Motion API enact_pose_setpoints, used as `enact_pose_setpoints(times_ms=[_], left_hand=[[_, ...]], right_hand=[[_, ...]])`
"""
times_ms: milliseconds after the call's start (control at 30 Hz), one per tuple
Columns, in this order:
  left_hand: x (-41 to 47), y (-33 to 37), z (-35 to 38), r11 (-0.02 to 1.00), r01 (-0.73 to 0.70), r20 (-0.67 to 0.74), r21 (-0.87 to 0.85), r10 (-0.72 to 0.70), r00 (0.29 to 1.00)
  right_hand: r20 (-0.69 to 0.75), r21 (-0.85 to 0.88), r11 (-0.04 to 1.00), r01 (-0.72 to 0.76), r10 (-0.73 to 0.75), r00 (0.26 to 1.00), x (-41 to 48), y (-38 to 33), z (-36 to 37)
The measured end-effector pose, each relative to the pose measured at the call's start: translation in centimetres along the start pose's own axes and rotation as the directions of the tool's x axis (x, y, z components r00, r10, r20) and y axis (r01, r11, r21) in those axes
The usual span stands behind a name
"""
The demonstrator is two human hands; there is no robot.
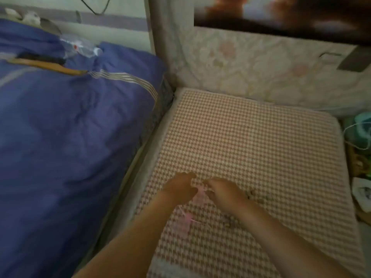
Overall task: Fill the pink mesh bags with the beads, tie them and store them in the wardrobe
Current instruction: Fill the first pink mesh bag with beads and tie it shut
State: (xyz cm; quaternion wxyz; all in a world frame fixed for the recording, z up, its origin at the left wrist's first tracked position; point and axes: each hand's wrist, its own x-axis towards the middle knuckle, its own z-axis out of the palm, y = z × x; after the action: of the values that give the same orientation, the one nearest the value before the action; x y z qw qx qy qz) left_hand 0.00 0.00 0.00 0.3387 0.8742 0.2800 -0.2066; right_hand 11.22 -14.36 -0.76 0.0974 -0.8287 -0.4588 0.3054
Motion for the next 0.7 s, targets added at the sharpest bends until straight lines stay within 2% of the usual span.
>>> enact_pose_setpoints(times_ms=[100,267,433,533,600,700], left_hand=[[2.9,-3.1,3.5,0.999,0.015,-0.017,-0.043,-0.016,1.000],[6.1,-5.6,6.6,0.999,0.028,-0.078,0.038,-0.025,0.997],[7.2,-7.3,8.0,0.991,-0.094,-0.144,0.099,0.107,0.984],[7.1,-7.7,8.7,0.974,-0.205,-0.209,0.097,0.221,0.953],[7.3,-7.7,8.8,0.965,-0.258,-0.260,0.042,0.260,0.930],[7.8,-7.2,8.6,0.952,-0.279,-0.340,-0.126,0.223,0.914]], right_hand=[[-0.065,-0.056,0.998,-0.001,-0.002,0.998,2.9,1.6,4.0],[-0.093,-0.168,0.985,0.038,-0.054,0.994,5.6,3.6,7.6],[-0.093,-0.226,0.968,0.108,-0.131,0.987,6.7,4.7,8.2],[-0.169,-0.170,0.973,0.154,-0.183,0.968,7.1,4.8,8.5],[-0.227,-0.130,0.979,0.159,-0.186,0.956,7.3,4.8,8.9],[-0.320,-0.062,0.984,0.167,-0.178,0.931,6.6,4.5,8.9]])
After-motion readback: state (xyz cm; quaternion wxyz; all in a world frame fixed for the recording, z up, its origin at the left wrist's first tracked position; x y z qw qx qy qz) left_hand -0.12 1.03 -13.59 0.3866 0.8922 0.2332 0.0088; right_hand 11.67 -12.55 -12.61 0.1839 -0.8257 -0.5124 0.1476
